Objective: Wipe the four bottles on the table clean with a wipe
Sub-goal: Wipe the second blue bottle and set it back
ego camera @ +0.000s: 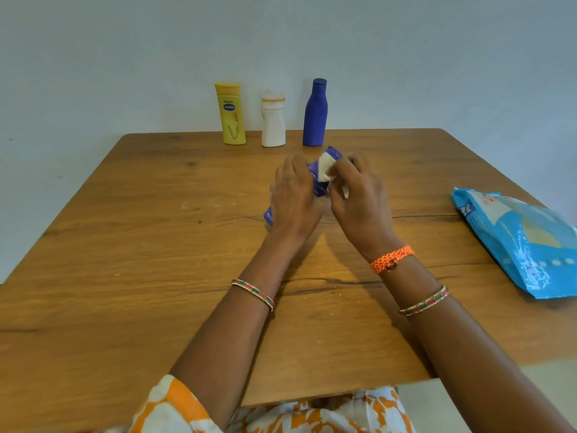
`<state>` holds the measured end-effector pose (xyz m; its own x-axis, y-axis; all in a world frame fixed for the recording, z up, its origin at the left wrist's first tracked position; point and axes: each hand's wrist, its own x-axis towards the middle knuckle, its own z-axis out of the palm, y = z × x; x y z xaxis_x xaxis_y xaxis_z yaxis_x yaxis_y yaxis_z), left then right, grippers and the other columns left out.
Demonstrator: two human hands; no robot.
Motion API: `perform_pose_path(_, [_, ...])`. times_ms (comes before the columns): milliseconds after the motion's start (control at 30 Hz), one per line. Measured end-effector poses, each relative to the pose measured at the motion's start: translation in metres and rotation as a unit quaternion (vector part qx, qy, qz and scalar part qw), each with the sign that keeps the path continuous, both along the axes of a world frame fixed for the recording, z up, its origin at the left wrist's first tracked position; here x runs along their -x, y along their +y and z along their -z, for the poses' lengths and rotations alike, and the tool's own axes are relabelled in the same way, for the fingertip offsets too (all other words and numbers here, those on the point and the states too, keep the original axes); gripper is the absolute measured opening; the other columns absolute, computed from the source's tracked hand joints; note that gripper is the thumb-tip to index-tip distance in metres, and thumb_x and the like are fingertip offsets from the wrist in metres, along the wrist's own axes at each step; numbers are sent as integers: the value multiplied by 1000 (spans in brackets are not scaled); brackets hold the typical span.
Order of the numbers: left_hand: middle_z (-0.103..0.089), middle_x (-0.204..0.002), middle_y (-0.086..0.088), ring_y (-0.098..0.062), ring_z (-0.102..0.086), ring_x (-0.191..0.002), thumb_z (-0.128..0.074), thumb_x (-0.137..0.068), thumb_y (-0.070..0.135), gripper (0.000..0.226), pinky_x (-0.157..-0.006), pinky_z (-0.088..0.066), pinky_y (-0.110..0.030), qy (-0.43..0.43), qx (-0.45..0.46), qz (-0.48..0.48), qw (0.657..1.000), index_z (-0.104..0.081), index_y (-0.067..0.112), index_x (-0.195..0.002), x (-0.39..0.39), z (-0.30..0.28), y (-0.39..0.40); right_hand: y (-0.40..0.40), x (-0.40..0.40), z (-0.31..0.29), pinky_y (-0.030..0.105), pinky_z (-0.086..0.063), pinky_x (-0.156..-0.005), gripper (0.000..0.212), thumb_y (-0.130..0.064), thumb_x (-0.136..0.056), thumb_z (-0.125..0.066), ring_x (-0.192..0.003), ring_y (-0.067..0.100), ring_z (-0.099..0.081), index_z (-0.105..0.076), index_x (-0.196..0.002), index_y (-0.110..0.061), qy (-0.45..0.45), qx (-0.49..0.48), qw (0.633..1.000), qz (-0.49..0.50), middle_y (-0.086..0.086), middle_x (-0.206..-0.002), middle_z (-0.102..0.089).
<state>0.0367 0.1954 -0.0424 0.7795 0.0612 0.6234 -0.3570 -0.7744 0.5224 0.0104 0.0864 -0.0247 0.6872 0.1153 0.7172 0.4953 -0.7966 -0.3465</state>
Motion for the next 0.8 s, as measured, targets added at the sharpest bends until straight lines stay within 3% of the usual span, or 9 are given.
perform_pose_path(100, [-54, -109, -10, -23, -50, -98, -76, -74, 25, 51, -79, -45, -33, 13, -13, -43, 999, -49, 6, -114, 1, -5, 5, -17, -4, 7, 19, -37, -61, 12, -2, -84, -55, -76, 19, -55, -64, -90, -7, 56, -36, 996, 52, 8, -89, -59])
perform_pose_path(200, [-55, -106, -12, -25, -51, -95, -76, -72, 21, 49, -79, -45, -36, 17, -41, -52, 998, -51, 5, -111, 3, -5, 5, -16, 1, -4, 9, -34, -66, 16, -5, -87, -56, -79, 8, -50, -61, -101, -8, 9, -106, 994, 35, 3, -93, -60])
perform_pose_path(300, [-57, -100, -12, -28, -54, -90, -76, -72, 21, 43, -75, -48, -40, 1, -79, -70, 994, -54, 5, -105, 4, -1, -2, 1, 3, -16, 6, -35, -70, 17, -4, -85, -61, -80, 3, -48, -62, -102, -5, -35, -86, 996, -16, 4, -93, -60])
perform_pose_path(367, [-57, -102, -12, -27, -54, -91, -73, -75, 20, 39, -76, -48, -40, 3, -94, -73, 993, -54, 5, -107, 5, 1, -7, 9, -3, -18, 9, -38, -73, 19, -2, -84, -63, -84, 12, -56, -63, -103, -1, -46, -38, 998, -12, 12, -98, -63])
perform_pose_path(467, [-57, -105, -11, -24, -54, -92, -69, -79, 21, 38, -77, -48, -37, 5, -115, -109, 987, -53, 6, -110, 3, 3, -5, 16, -13, -19, 30, -52, -74, 28, 3, -77, -69, -88, 28, -64, -63, -104, 3, -50, 30, 998, -7, 19, -100, -64])
perform_pose_path(567, [-55, -109, -10, -24, -52, -96, -67, -82, 25, 39, -79, -46, -36, 24, -120, -109, 986, -50, 7, -113, 3, 1, -2, 14, -14, -9, 32, -52, -69, 28, 4, -76, -69, -86, 28, -61, -63, -104, 1, -47, 73, 996, -14, 17, -100, -61])
perform_pose_path(733, [-51, -117, -9, -23, -48, -105, -70, -79, 27, 52, -86, -44, -35, 58, -72, -92, 991, -45, 8, -121, 4, -5, 2, -3, -10, 1, 39, -53, -69, 19, 7, -81, -61, -83, 21, -58, -60, -95, -5, -4, -2, 999, -32, 11, -97, -60])
perform_pose_path(800, [-50, -118, -9, -23, -48, -106, -70, -80, 27, 52, -86, -44, -35, 57, -66, -96, 992, -45, 8, -122, 5, -5, 3, 0, -9, -1, 34, -54, -70, 19, 8, -81, -62, -82, 20, -60, -62, -94, -6, -6, -11, 1000, -28, 10, -95, -63])
